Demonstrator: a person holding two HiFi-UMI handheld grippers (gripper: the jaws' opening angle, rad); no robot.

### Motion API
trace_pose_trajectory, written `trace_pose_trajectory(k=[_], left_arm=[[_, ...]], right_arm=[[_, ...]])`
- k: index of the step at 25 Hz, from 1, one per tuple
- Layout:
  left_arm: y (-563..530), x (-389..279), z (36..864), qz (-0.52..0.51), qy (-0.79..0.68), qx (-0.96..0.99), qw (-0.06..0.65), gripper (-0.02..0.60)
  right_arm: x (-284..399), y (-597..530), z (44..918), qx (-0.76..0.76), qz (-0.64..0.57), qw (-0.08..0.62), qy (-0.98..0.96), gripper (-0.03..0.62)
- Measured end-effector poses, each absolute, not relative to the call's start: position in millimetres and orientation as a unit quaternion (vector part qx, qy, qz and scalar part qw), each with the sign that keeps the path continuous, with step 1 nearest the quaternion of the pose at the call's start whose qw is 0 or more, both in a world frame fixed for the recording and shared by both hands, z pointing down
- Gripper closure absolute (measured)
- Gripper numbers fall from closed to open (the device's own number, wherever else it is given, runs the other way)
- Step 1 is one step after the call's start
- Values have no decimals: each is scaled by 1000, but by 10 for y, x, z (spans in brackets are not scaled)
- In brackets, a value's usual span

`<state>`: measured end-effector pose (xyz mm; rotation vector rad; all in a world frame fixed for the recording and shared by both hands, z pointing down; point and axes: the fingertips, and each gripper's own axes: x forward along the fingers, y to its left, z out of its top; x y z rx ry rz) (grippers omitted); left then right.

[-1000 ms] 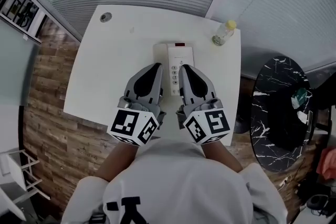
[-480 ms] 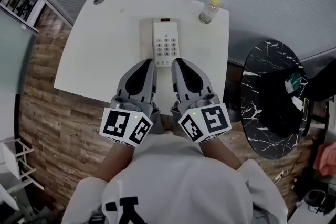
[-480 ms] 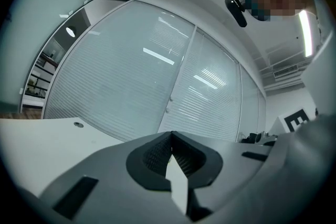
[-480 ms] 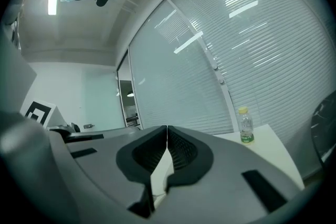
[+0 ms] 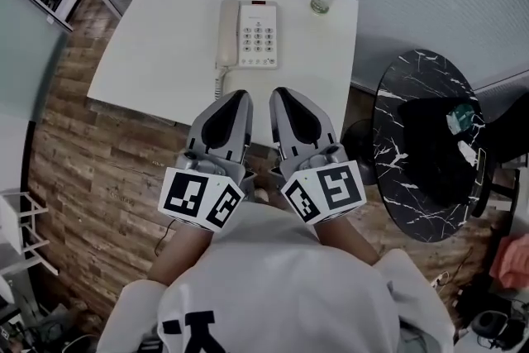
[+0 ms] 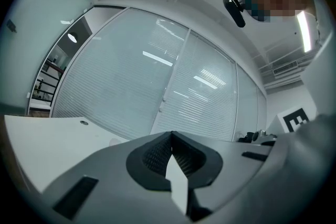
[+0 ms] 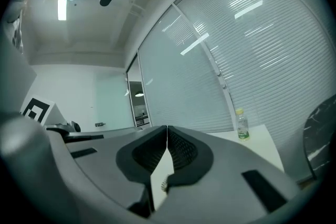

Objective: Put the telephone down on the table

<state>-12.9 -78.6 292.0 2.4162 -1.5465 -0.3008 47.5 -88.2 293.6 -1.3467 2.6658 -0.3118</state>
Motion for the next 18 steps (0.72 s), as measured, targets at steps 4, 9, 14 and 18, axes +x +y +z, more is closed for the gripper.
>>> trace_pose_trajectory(k=[4, 9, 14, 18], left_arm=[[-608, -32, 2882, -101, -525, 837, 121, 577], [-468, 6, 2883, -105, -524, 836, 125, 577], [-325, -5, 2968, -106, -529, 831, 134, 577], [-234, -20, 2928, -113, -527, 832, 130, 577]], right_arm=[[515, -713, 2891, -443, -97, 70, 888, 566], [523, -557, 2906, -436, -103, 70, 891, 566], [501, -422, 2989, -431, -110, 63, 893, 566], [515, -319, 2975, -435, -106, 64, 892, 566]])
